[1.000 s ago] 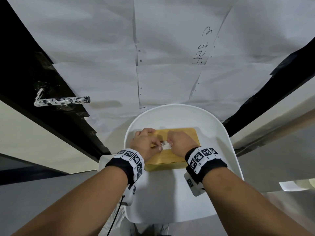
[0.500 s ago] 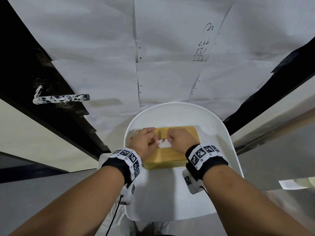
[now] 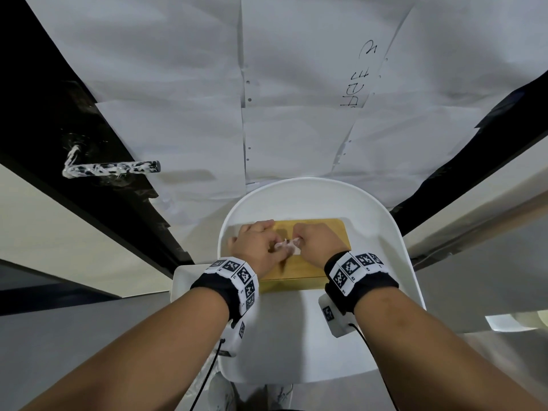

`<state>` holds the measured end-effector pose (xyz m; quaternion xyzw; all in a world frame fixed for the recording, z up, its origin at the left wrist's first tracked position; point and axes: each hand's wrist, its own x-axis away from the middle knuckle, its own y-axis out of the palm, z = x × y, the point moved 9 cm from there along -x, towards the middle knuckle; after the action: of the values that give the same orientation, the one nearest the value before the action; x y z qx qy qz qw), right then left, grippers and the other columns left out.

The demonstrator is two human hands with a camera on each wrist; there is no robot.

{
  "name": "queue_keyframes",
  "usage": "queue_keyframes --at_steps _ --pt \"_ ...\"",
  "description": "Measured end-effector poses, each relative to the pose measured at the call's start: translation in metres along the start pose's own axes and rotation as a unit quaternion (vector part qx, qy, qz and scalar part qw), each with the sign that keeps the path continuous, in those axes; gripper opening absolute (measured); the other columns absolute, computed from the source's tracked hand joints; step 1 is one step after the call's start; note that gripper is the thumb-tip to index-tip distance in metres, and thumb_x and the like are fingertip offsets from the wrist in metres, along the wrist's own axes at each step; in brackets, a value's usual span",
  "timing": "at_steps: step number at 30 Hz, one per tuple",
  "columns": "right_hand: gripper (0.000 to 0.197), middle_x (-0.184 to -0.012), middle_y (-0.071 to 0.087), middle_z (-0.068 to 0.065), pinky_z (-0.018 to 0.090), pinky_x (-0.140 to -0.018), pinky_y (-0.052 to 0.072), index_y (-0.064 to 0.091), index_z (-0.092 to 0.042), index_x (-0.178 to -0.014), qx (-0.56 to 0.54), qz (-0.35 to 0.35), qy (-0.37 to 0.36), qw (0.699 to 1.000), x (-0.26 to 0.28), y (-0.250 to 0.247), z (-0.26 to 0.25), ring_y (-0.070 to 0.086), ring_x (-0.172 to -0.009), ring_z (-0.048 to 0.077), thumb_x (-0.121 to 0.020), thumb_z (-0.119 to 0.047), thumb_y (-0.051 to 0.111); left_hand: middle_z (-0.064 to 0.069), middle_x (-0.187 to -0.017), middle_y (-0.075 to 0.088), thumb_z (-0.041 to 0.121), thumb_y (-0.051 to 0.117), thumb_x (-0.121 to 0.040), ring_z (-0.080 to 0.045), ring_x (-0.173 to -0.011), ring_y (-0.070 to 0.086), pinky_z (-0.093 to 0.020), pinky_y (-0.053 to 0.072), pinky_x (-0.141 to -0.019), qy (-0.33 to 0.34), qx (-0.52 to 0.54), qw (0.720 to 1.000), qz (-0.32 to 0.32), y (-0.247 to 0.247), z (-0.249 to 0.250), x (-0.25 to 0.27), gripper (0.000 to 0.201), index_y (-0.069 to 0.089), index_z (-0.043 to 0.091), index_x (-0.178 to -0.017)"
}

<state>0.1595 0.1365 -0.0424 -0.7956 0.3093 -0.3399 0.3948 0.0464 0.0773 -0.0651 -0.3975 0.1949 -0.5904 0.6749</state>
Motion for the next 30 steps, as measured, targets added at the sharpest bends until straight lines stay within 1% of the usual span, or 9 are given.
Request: queue_keyframes --at_steps 4,9,12,15,19,21,26,28,30 --pt "0.011 -0.081 0.066 0.007 0.032 -0.074 0.048 0.063 -0.013 -0.082 -0.052 0.023 0.003 0.998 0.0 0.0 0.006 0.058 -0.08 0.023 -0.088 -0.012 0.054 0.021 -0.14 0.041 0.051 0.065 -0.079 -0.013 -0.129 0.028 -0.039 0.023 -0.096 -0.009 -0.027 1.0 0.005 0.003 0.001 0.0 0.012 0.06 0.041 -0.074" --pt "0.011 -0.086 0.058 0.011 0.03 -0.073 0.046 0.064 -0.013 -0.082 -0.082 0.111 0.012 0.99 0.001 -0.014 0.017 0.057 -0.076 0.025 -0.087 -0.01 0.054 0.023 -0.137 0.042 0.049 0.064 -0.078 -0.012 -0.127 0.031 -0.036 0.018 -0.087 -0.016 -0.07 0.997 0.007 -0.002 0.006 -0.001 0.014 0.067 0.035 -0.077" --pt "0.011 -0.09 0.05 0.008 0.032 -0.08 0.047 0.066 -0.012 -0.089 -0.056 0.068 -0.011 0.996 -0.002 -0.007 0.01 0.055 -0.078 0.024 -0.087 -0.009 0.055 0.023 -0.143 0.036 0.048 0.064 -0.079 -0.012 -0.133 0.024 -0.039 0.019 -0.094 -0.02 -0.052 0.998 -0.017 0.003 0.005 -0.003 0.009 0.066 0.045 -0.087" --pt "0.018 -0.102 0.046 0.008 0.027 -0.084 0.044 0.061 -0.011 -0.1 -0.05 0.021 -0.005 0.999 -0.002 -0.001 0.009 0.056 -0.089 0.024 -0.085 -0.004 0.054 0.023 -0.148 0.032 0.054 0.06 -0.079 -0.014 -0.138 0.018 -0.045 0.018 -0.102 -0.025 -0.055 0.997 -0.041 0.008 0.004 -0.003 0.021 0.066 0.05 -0.099" --pt "0.014 -0.102 0.042 0.006 0.024 -0.076 0.043 0.058 -0.013 -0.093 -0.034 0.006 0.002 0.999 0.0 0.004 0.011 0.054 -0.081 0.024 -0.082 -0.003 0.055 0.022 -0.15 0.03 0.055 0.064 -0.077 -0.014 -0.139 0.017 -0.046 0.017 -0.105 -0.017 -0.051 0.998 -0.038 0.007 0.001 -0.003 0.016 0.068 0.045 -0.088" --pt "0.012 -0.104 0.041 0.007 0.023 -0.075 0.042 0.06 -0.012 -0.093 -0.018 0.012 0.011 1.0 -0.001 0.006 0.011 0.053 -0.079 0.022 -0.083 -0.005 0.057 0.022 -0.151 0.027 0.059 0.063 -0.076 -0.014 -0.139 0.015 -0.044 0.015 -0.104 -0.015 -0.058 0.998 -0.037 0.008 0.0 0.0 0.02 0.069 0.042 -0.085" --pt "0.011 -0.106 0.048 0.012 0.026 -0.078 0.042 0.064 -0.009 -0.094 -0.011 0.009 -0.007 1.0 -0.002 0.009 0.003 0.055 -0.089 0.027 -0.083 -0.009 0.059 0.02 -0.154 0.021 0.068 0.056 -0.077 -0.016 -0.138 0.012 -0.042 0.018 -0.1 -0.018 -0.089 0.995 -0.031 0.012 0.0 0.0 0.031 0.07 0.044 -0.092" --pt "0.01 -0.101 0.054 0.014 0.029 -0.075 0.041 0.06 -0.007 -0.092 -0.027 0.029 -0.002 0.999 -0.003 0.002 0.003 0.053 -0.087 0.026 -0.086 -0.008 0.053 0.017 -0.152 0.025 0.065 0.057 -0.08 -0.018 -0.137 0.015 -0.042 0.018 -0.1 -0.002 -0.085 0.996 -0.018 0.013 0.001 0.0 0.027 0.07 0.044 -0.091" --pt "0.009 -0.093 0.057 0.013 0.03 -0.07 0.038 0.055 -0.006 -0.092 -0.055 0.05 0.016 0.997 -0.003 -0.005 0.007 0.05 -0.081 0.023 -0.089 -0.006 0.047 0.013 -0.14 0.039 0.057 0.062 -0.082 -0.018 -0.131 0.026 -0.038 0.017 -0.096 0.045 -0.069 0.996 0.019 0.011 0.009 0.002 0.021 0.071 0.038 -0.085"
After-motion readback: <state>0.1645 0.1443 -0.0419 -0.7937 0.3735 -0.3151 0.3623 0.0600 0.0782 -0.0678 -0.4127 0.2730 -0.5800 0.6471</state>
